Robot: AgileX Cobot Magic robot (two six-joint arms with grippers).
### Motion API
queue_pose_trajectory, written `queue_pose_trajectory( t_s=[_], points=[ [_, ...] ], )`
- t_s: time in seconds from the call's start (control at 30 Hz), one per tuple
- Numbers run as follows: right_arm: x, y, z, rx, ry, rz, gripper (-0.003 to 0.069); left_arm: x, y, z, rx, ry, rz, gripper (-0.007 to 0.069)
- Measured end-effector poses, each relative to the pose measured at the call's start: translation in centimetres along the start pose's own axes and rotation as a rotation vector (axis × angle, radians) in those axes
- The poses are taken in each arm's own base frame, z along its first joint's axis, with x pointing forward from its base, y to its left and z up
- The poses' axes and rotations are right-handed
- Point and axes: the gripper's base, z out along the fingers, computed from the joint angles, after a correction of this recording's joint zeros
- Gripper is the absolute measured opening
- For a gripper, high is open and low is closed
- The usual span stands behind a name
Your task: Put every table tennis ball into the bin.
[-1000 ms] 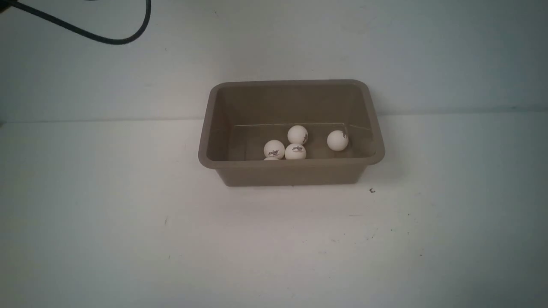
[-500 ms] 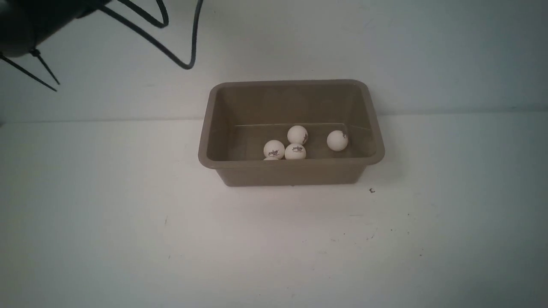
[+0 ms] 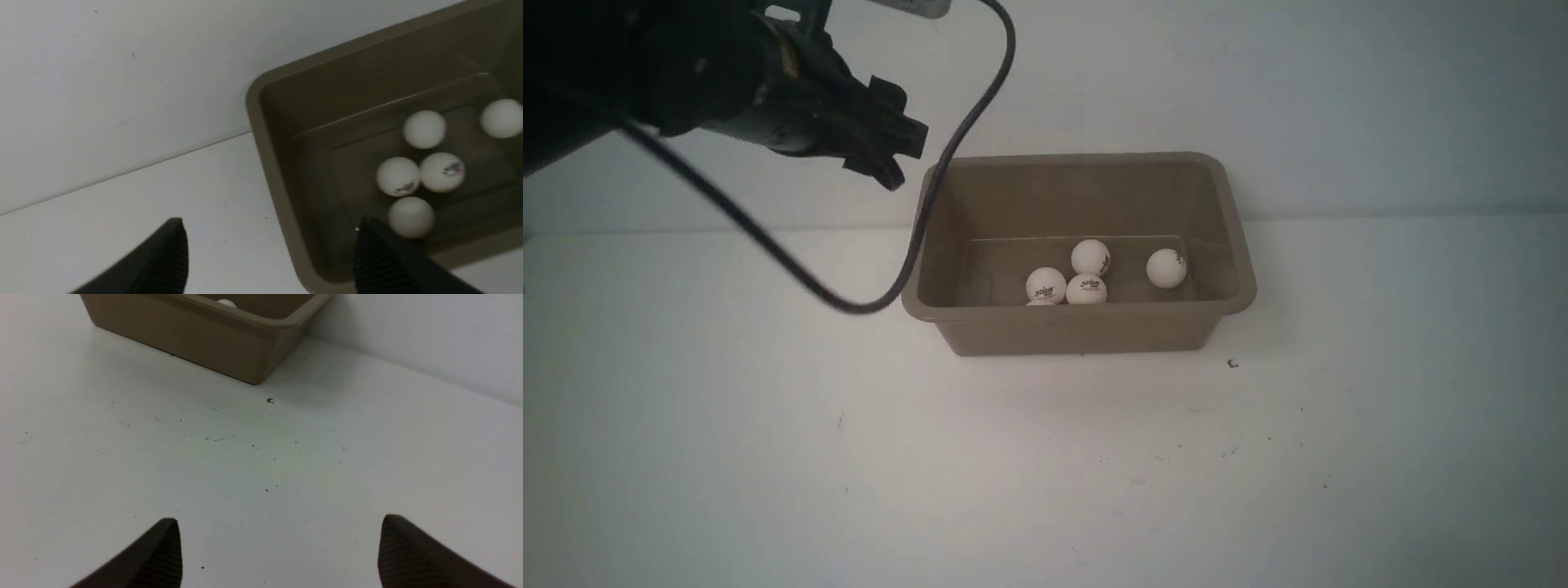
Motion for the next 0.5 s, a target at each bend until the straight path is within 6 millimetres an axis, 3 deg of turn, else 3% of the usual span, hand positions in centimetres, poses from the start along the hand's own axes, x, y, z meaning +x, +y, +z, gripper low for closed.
queue_pose_trajectory(
  t_s=[0.03, 0.07, 0.13, 0.3, 0.4, 0.5],
  points=[
    [0.0, 0.0, 0.0, 0.0, 0.0, 0.0, 0.0589, 0.3, 0.0, -0.4, 0.006, -0.003, -0.002, 0.0489],
    [0.0, 0.0, 0.0, 0.0, 0.0, 0.0, 0.0589, 1.8, 0.1, -2.1, 0.016, 0.0, -0.005, 0.0489],
    [0.0, 0.0, 0.0, 0.0, 0.0, 0.0, 0.0589, 3.6, 0.6, -3.3, 0.007, 0.018, -0.006, 0.0489],
    [0.0, 0.0, 0.0, 0.0, 0.0, 0.0, 0.0589, 10.1, 3.9, -6.2, -0.089, 0.059, -0.162, 0.0489],
    [0.0, 0.0, 0.0, 0.0, 0.0, 0.0, 0.0589, 15.7, 6.3, -8.1, -0.204, 0.041, -0.283, 0.0489],
    [0.0, 0.0, 0.0, 0.0, 0.0, 0.0, 0.0589, 21.2, 7.0, -9.7, -0.305, -0.008, -0.361, 0.0489]
  ],
)
